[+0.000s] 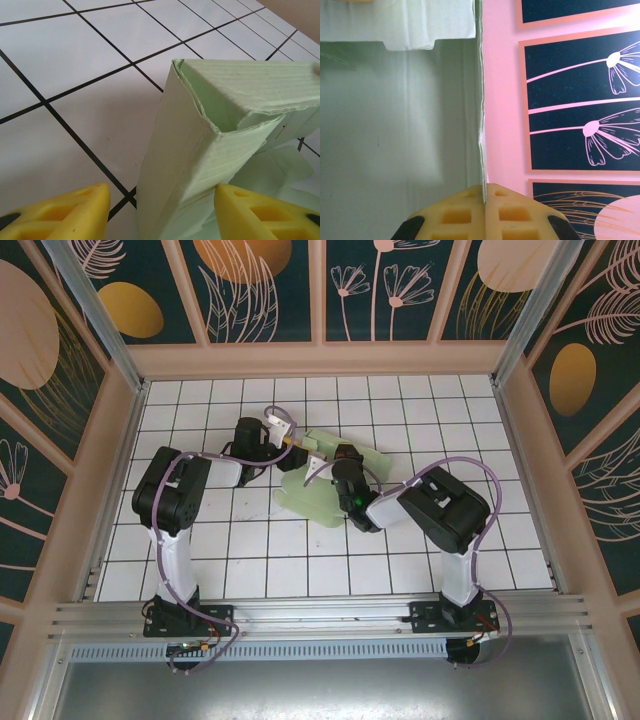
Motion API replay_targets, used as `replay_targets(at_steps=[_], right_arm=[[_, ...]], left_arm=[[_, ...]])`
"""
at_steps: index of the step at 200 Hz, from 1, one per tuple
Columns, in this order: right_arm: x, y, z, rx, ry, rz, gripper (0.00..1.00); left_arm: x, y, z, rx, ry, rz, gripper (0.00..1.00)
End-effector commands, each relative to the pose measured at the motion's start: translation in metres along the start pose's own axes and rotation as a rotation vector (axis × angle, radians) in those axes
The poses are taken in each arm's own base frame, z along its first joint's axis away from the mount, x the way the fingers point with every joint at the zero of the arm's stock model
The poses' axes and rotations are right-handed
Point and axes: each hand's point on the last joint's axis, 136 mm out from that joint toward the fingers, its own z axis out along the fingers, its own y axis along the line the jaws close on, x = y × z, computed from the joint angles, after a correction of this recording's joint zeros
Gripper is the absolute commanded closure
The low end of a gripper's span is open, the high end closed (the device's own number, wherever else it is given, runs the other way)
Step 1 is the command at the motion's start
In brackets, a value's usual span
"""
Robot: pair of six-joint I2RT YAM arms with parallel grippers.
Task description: Fold the paper box
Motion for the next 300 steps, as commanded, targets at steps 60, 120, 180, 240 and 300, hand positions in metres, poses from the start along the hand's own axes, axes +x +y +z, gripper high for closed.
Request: replay_targets(at_steps=[60, 120, 180, 240, 300], right_arm=[[-0.028, 0.005, -0.004, -0.086, -0.054, 0.071, 1.00], [-0.038, 0.010, -0.005, -0.142, -0.058, 0.123, 1.00], [-0.038, 0.010, -0.006, -0.148, -0.053, 0.138, 1.00], [-0.042, 0.006, -0.006, -0.154, -0.053, 0.182, 0.97], [-0.045, 0.002, -0.007, -0.188, -0.047, 0.257, 0.63]], left_arm=[[-0.005, -0.005, 0.008, 0.034, -0.015, -0.018, 0.56], [-0.003, -0.005, 0.011, 0.030, -0.009, -0.020, 0.61], [-0.001, 0.003, 0.012, -0.011, -0.013, -0.028, 0.68], [-0.005, 0.007, 0.009, -0.047, -0.032, -0.014, 0.78], [-0.003, 0.006, 0.007, -0.047, -0.028, 0.009, 0.78]])
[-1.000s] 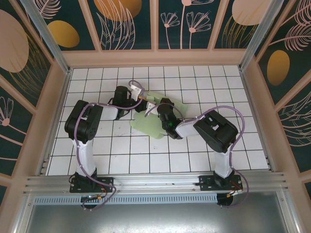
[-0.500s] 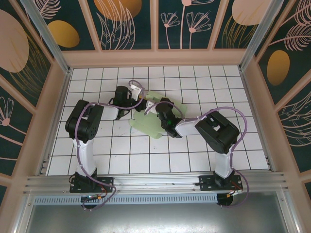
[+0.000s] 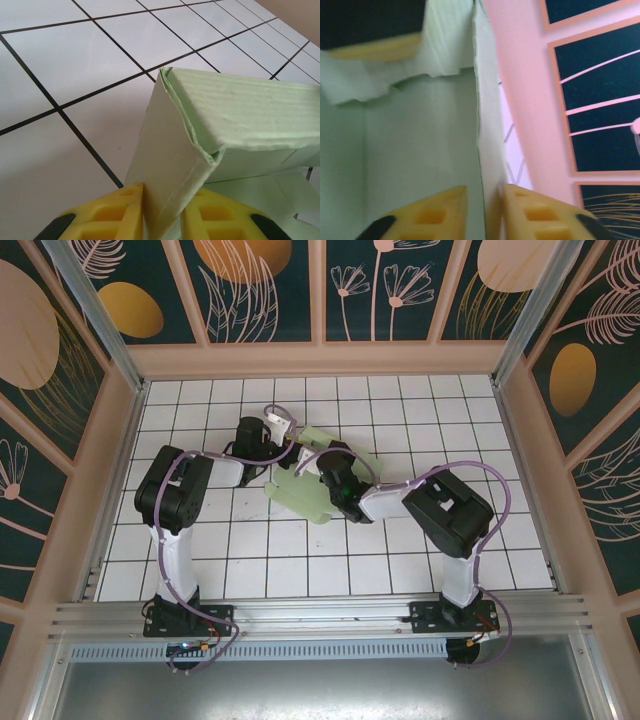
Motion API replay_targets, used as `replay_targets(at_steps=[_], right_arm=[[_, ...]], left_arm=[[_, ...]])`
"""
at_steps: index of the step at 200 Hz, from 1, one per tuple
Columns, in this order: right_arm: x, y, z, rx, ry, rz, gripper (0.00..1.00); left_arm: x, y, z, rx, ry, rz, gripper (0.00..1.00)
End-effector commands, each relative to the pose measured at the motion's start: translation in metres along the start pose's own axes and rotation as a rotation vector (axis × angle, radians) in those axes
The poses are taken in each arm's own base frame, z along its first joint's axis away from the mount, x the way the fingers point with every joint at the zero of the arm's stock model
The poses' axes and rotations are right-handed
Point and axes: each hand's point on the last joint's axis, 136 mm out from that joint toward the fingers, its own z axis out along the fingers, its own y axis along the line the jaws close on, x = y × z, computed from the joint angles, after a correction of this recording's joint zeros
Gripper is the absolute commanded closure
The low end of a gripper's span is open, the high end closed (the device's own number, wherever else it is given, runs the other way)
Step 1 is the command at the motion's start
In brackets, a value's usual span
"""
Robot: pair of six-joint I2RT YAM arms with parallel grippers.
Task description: Fold the paper box
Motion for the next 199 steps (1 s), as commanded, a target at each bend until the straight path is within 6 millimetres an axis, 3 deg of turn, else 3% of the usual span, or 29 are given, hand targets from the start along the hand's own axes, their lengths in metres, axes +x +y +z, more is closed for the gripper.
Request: replay_targets(at_steps=[1, 29, 55, 86, 119, 140, 157, 164, 170, 181, 199], right_arm=[[-0.019, -0.003, -0.008, -0.047, -0.049, 0.078, 0.63], [-0.025, -0.006, -0.017, -0.137, -0.075, 0.191, 0.45], [-0.034, -0.005, -0.031, -0.275, -0.119, 0.322, 0.35], [-0.047, -0.019, -0.050, -0.383, -0.200, 0.524, 0.32], [-0.051, -0.056, -0.064, -0.458, -0.291, 0.805, 0.32], [-0.040, -0.085, -0.051, -0.496, -0.263, 1.068, 0.33], [-0.028, -0.095, -0.031, -0.560, -0.180, 1.249, 0.34], [-0.031, -0.089, -0.027, -0.618, -0.148, 1.293, 0.35], [-0.020, -0.092, -0.014, -0.633, -0.103, 1.343, 0.35], [-0.019, -0.087, -0.003, -0.698, -0.061, 1.385, 0.34], [-0.016, -0.069, 0.014, -0.798, 0.033, 1.410, 0.35]], left_arm=[[0.002, -0.001, 0.001, -0.007, -0.004, 0.027, 0.78], [0.003, 0.000, 0.001, -0.013, 0.000, 0.033, 0.78], [0.002, 0.000, 0.001, -0.009, 0.001, 0.032, 0.78], [0.004, 0.000, 0.002, -0.006, 0.005, 0.030, 0.78], [0.003, 0.000, 0.002, -0.007, 0.005, 0.029, 0.77], [0.003, -0.001, 0.002, -0.001, 0.005, 0.033, 0.76], [0.003, -0.003, 0.001, 0.008, 0.003, 0.038, 0.76], [0.002, -0.004, 0.001, 0.010, 0.001, 0.038, 0.76], [0.001, -0.005, 0.000, 0.011, -0.001, 0.039, 0.76], [0.002, -0.006, 0.000, 0.016, 0.001, 0.039, 0.76], [0.003, -0.007, -0.001, 0.024, 0.002, 0.035, 0.76]])
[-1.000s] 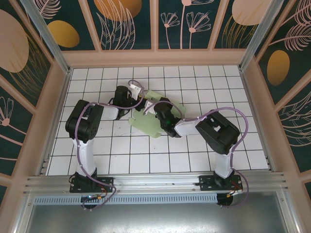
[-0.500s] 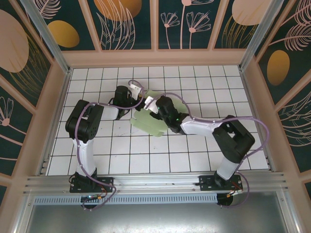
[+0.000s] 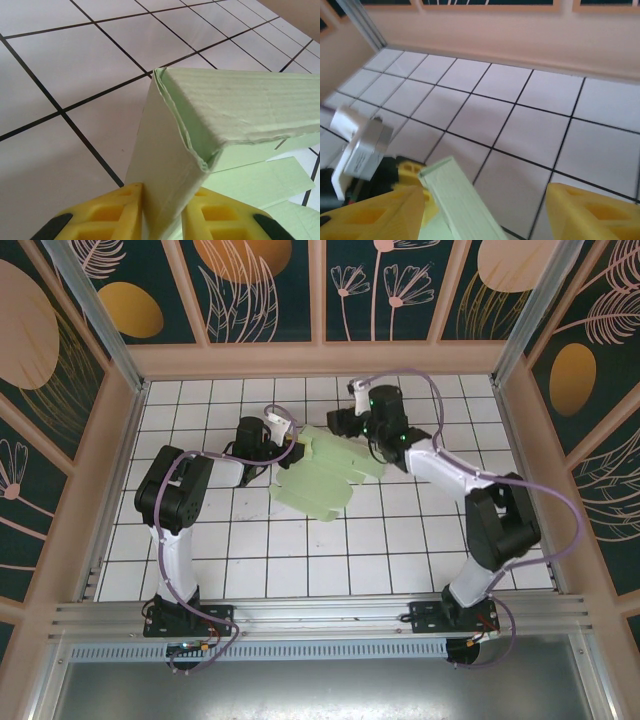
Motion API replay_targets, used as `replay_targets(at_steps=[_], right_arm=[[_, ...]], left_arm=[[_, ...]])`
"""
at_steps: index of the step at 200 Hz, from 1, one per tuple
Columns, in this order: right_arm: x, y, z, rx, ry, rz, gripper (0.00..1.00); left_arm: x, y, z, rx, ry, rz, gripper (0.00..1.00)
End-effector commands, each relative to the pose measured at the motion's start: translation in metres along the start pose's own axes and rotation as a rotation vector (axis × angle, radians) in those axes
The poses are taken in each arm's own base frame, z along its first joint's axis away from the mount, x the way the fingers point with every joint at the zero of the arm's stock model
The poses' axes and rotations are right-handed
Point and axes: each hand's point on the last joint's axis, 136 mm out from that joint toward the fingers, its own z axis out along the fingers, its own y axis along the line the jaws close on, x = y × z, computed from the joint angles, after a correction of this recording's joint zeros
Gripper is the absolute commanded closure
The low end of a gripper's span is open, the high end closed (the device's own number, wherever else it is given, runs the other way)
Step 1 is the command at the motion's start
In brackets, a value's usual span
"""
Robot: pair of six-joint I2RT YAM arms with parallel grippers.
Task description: Fold the paper box
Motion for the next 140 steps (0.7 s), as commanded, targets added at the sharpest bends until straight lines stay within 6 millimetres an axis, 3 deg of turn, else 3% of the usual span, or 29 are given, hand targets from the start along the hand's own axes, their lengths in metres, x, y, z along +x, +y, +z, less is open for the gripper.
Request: replay_targets(at_steps=[1, 27, 55, 95, 140], right_arm=[[0.038, 0.006, 0.021, -0.104, 0.215, 0.219, 0.34], [0.064, 0.007, 0.042, -0.166, 0.335, 0.233, 0.34], [0.084, 0.013, 0.051, -0.215, 0.391, 0.251, 0.37], [0.091, 0.022, 0.046, -0.257, 0.404, 0.259, 0.50], [0.097, 0.022, 0.042, -0.257, 0.402, 0.284, 0.53]], left_arm=[[0.004, -0.008, -0.001, 0.030, 0.005, 0.018, 0.76], [0.006, -0.008, -0.001, 0.031, 0.011, 0.013, 0.76], [0.008, -0.010, -0.002, 0.036, 0.017, 0.016, 0.76], [0.009, -0.010, -0.003, 0.036, 0.022, 0.010, 0.73], [0.010, -0.012, -0.004, 0.043, 0.021, 0.000, 0.61]])
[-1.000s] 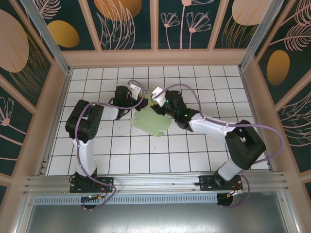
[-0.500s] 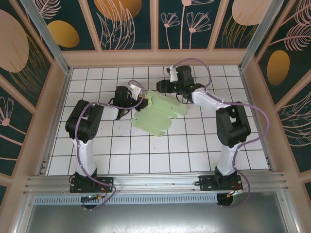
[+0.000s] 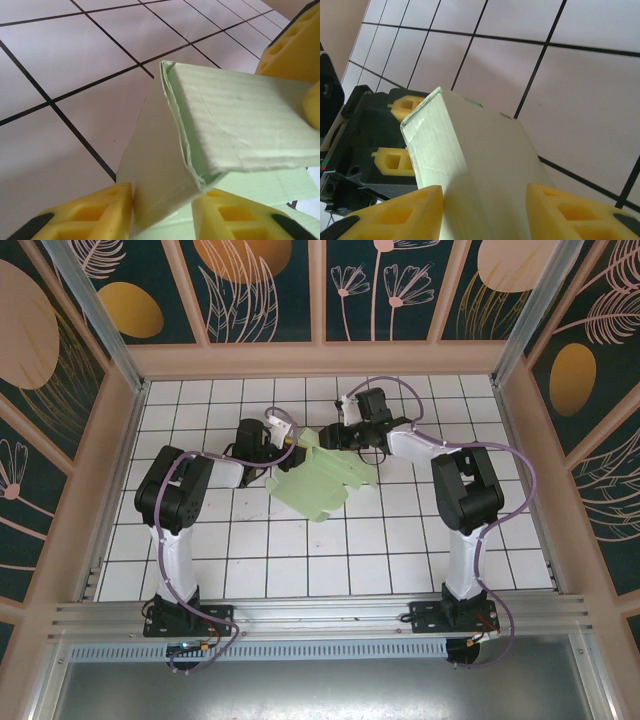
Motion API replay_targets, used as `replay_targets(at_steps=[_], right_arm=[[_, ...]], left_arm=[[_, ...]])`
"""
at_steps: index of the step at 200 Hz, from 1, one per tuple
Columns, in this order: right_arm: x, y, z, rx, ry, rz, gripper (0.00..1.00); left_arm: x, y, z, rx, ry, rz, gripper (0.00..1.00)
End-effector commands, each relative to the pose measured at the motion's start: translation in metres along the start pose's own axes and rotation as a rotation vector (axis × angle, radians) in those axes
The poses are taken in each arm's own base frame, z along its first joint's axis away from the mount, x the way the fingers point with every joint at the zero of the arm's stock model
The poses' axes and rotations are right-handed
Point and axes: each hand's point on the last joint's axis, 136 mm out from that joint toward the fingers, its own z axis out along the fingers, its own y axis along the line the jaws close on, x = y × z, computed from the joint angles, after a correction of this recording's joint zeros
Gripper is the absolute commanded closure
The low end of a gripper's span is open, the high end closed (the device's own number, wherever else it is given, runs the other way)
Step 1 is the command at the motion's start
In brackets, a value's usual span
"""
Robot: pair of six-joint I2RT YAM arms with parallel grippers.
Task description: Fold the paper box
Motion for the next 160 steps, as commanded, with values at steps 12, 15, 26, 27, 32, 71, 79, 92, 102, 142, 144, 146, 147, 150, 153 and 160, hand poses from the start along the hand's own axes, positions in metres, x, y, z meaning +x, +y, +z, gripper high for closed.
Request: replay_targets(at_steps=[12, 15, 26, 27, 32, 71, 79, 92, 102, 142, 144, 146, 147, 150, 153, 160], right_arm=[[0.007, 0.009, -0.004, -0.021, 0.006, 0.020, 0.53], [0.007, 0.009, -0.004, -0.019, 0.005, 0.020, 0.53], [0.006, 0.008, -0.004, -0.013, 0.001, 0.019, 0.53], [0.006, 0.007, -0.004, -0.012, 0.000, 0.019, 0.53], [0.006, 0.007, -0.004, -0.009, 0.001, 0.021, 0.53], [-0.001, 0.006, -0.005, -0.007, -0.013, 0.025, 0.52], [-0.002, 0.005, -0.004, -0.004, -0.016, 0.026, 0.52], [-0.004, 0.004, -0.005, -0.003, -0.021, 0.029, 0.52], [-0.005, 0.003, -0.004, -0.005, -0.022, 0.032, 0.52], [-0.011, 0.008, -0.004, -0.030, -0.029, 0.035, 0.52], [-0.010, 0.007, -0.004, -0.031, -0.028, 0.036, 0.52], [-0.010, 0.008, -0.004, -0.033, -0.028, 0.037, 0.52], [-0.010, 0.008, -0.005, -0.034, -0.028, 0.037, 0.52], [-0.011, 0.008, -0.005, -0.038, -0.031, 0.038, 0.52], [-0.011, 0.009, -0.006, -0.041, -0.032, 0.039, 0.52], [-0.012, 0.010, -0.008, -0.048, -0.037, 0.042, 0.51]], left_arm=[[0.002, -0.008, -0.003, 0.019, 0.004, 0.001, 0.59], [0.002, -0.009, -0.003, 0.020, 0.004, 0.003, 0.59], [0.003, -0.007, -0.003, 0.015, 0.006, 0.002, 0.59], [0.004, -0.007, -0.003, 0.013, 0.007, 0.001, 0.59], [0.004, -0.007, -0.003, 0.011, 0.009, 0.002, 0.59], [0.010, -0.006, -0.002, 0.012, 0.029, 0.001, 0.55], [0.012, -0.006, -0.003, 0.011, 0.030, 0.004, 0.54], [0.010, -0.006, -0.004, 0.005, 0.023, 0.009, 0.50], [0.007, -0.007, -0.005, 0.009, 0.017, 0.012, 0.46], [0.006, -0.008, -0.005, 0.013, 0.010, 0.009, 0.39], [0.005, -0.008, -0.005, 0.013, 0.010, 0.010, 0.39], [0.006, -0.007, -0.005, 0.011, 0.012, 0.008, 0.39], [0.006, -0.008, -0.005, 0.012, 0.012, 0.009, 0.40], [0.006, -0.008, -0.005, 0.012, 0.013, 0.010, 0.41], [0.007, -0.007, -0.005, 0.009, 0.015, 0.008, 0.42], [0.009, -0.006, -0.004, 0.008, 0.020, 0.008, 0.46]])
